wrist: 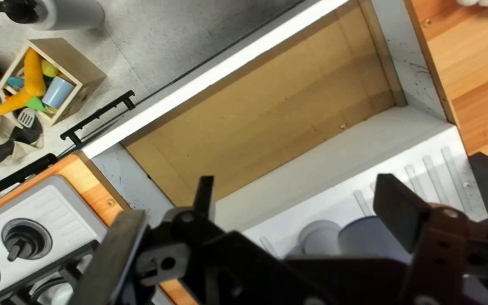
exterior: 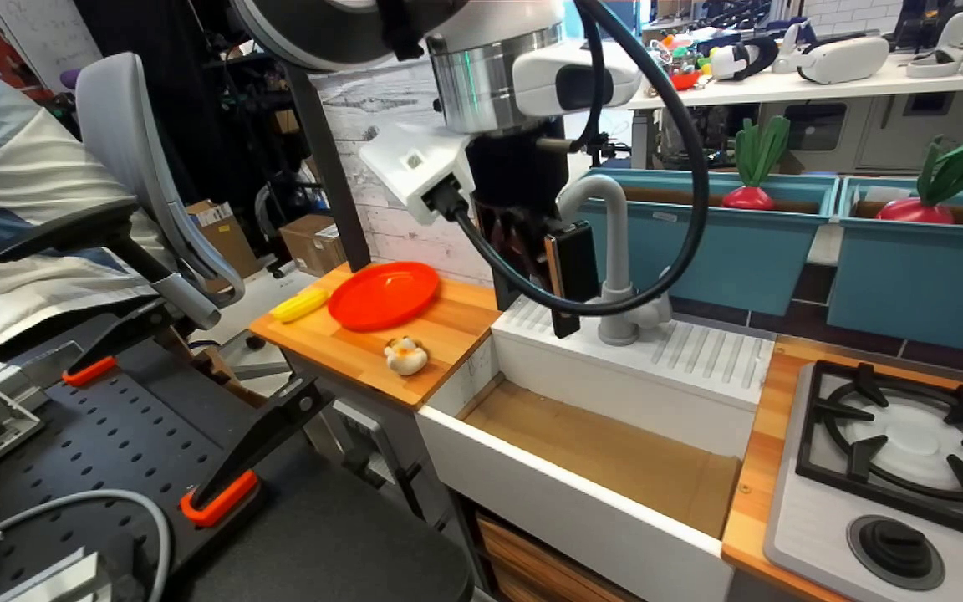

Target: Remove the cob of maize from the orange plate and put it on the left side of the counter, move the faucet to the right

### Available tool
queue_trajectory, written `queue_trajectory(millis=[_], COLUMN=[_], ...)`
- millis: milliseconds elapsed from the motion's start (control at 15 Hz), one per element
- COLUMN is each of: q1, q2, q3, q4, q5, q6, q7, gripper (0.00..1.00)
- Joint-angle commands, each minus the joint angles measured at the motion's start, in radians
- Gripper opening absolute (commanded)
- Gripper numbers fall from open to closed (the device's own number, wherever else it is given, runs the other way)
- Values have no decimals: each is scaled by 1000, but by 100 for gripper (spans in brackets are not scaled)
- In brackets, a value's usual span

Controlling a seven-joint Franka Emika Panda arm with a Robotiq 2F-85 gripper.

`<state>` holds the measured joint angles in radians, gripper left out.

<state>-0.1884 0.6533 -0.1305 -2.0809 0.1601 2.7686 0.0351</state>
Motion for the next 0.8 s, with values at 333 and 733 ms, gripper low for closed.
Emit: queue_trajectory(millis=[333, 733], q1=[59, 173], q2=[-12, -131], q3=[-19, -30], q4=[-7, -85], q5=[-96, -176], q6=[-73, -118], q7=[18, 40], gripper=[100, 100])
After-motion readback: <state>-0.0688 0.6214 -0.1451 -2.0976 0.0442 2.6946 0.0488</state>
